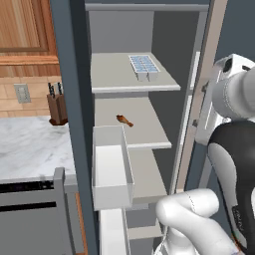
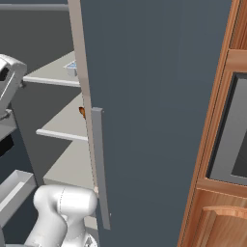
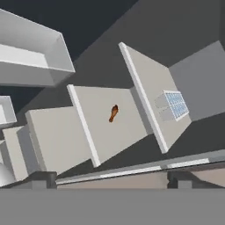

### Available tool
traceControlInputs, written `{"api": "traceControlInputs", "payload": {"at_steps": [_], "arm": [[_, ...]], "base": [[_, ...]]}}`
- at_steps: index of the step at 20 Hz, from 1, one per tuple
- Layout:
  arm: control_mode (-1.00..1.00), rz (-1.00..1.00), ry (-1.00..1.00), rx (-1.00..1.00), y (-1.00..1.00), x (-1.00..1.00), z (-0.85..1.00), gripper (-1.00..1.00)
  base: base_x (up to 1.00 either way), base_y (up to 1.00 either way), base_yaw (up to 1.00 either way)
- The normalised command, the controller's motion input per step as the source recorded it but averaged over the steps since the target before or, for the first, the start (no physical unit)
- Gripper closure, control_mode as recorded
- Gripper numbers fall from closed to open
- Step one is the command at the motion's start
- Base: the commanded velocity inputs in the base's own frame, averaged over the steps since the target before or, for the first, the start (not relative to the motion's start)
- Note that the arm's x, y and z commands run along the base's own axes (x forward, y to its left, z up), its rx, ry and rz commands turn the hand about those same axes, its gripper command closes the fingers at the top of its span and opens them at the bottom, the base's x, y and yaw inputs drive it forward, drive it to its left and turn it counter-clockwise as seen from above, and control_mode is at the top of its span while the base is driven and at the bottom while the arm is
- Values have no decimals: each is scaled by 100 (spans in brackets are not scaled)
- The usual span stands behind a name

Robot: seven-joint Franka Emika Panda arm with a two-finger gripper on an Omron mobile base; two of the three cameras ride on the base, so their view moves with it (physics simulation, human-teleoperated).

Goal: Open the freezer door, pick up the ice cube tray from the freezer, and place it on the dining counter.

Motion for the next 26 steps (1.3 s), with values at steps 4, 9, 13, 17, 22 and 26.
{"api": "traceControlInputs", "payload": {"at_steps": [4,9,13,17,22,26], "arm": [[-100,-14,0,-24,0,24,0,-100],[-100,-11,0,-23,0,35,0,-100],[-100,-3,0,-21,0,45,0,-100],[-100,0,0,-7,0,68,-20,-100],[-100,1,2,0,-1,80,-19,-100],[-100,0,0,0,2,65,-4,-100]], "base": [[0,0,0],[0,0,0],[0,0,0],[0,0,0],[0,0,0],[0,0,0]]}}
